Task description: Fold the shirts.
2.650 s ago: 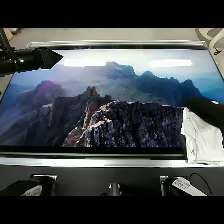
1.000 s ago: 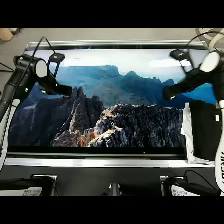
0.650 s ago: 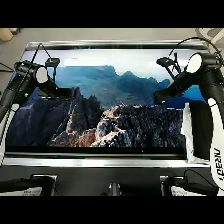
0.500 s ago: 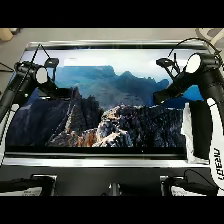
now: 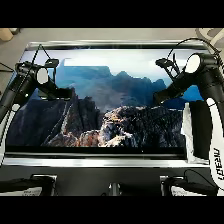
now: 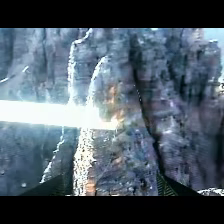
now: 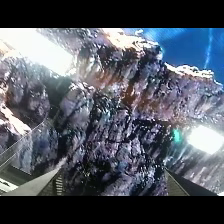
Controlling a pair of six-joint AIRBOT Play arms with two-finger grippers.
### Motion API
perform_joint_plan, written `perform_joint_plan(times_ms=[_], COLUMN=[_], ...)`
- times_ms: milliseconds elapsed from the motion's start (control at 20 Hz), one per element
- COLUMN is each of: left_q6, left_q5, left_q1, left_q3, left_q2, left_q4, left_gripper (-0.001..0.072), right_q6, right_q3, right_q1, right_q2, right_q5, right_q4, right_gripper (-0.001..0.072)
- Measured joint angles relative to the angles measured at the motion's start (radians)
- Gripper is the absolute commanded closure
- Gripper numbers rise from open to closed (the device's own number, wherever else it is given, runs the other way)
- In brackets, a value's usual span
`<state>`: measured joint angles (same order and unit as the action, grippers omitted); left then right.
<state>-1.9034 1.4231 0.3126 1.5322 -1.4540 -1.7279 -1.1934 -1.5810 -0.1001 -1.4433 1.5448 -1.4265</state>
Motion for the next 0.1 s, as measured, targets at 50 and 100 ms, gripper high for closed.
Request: perform_joint_plan(times_ms=[50, 100], left_q6=[0.000, 0.000], left_q5=[0.000, 0.000], left_q1=[0.000, 0.000], left_q3=[0.000, 0.000], left_q2=[0.000, 0.000], left_q4=[0.000, 0.000], left_gripper=[0.0021, 0.0021], right_q6=[0.000, 0.000], right_q3=[0.000, 0.000], right_q1=[0.000, 0.000], right_q2=[0.000, 0.000], right_q5=[0.000, 0.000], right_q4=[0.000, 0.000], right_gripper=[0.0022, 0.0022])
